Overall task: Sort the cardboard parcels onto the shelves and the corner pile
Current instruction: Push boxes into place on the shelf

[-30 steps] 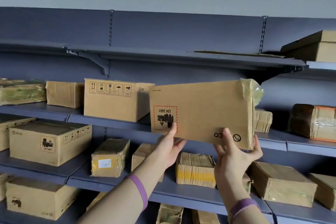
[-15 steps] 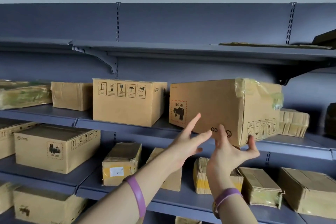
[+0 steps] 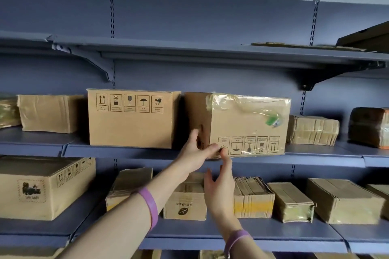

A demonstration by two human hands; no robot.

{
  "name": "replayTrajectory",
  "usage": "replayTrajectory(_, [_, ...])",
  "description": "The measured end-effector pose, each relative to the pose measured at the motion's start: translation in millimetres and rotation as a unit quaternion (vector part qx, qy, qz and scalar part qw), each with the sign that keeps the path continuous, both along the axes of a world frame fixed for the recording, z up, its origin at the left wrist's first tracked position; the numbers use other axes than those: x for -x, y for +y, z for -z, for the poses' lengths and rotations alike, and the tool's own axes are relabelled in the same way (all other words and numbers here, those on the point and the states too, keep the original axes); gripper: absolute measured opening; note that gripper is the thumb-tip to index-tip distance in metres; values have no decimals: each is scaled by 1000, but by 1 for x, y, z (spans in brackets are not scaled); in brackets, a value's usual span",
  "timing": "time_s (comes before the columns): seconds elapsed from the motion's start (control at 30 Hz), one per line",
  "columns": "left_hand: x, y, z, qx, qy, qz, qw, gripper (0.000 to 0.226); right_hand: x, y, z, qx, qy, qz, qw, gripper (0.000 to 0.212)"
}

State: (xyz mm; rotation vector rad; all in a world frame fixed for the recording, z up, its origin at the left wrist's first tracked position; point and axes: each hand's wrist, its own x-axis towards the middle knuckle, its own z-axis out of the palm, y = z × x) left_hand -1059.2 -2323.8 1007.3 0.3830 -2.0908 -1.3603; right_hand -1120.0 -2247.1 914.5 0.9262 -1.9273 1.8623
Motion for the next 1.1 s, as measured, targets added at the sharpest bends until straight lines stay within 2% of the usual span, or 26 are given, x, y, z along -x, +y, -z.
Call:
replayTrajectory(0.07, [6,-10,1,19,-5,-8,1000,71,0,7,-2,-48,43,-25,998,62])
replayTrajectory(0.17, [17,-20,-1,59,-20,-22,998,57,4,10,-8,-124,114,31,985,68])
replayTrajectory(0.3, [32,-24,-6,128,-55,-82,987,45,24,10,-18,-202,241,194,929,62])
replayTrajectory(0.4, [42,-24,-4,155,-63,-132,977,46,43,15,-25,-226,291,213,905,57])
replayTrajectory(0.63, [51,-23,-2,167,-38,-170,970,39,63,17,-19,-238,327,177,897,71])
replayTrajectory(0.73, [44,-10,2,177,57,-207,960,43,51,14,-25,-174,319,158,918,65])
replayTrajectory(0.8, [32,-8,6,188,157,-228,942,39,40,9,-33,-123,323,107,932,61])
replayTrajectory(0.9, [1,-18,7,236,242,-262,904,27,23,-5,-46,-84,313,-17,946,56])
replayTrajectory(1.0, [-33,-44,6,243,281,-323,870,27,8,-24,-55,-75,283,-91,952,50])
replayTrajectory(1.1, [-67,-80,3,221,265,-407,846,32,-5,-48,-64,-82,224,-129,963,53])
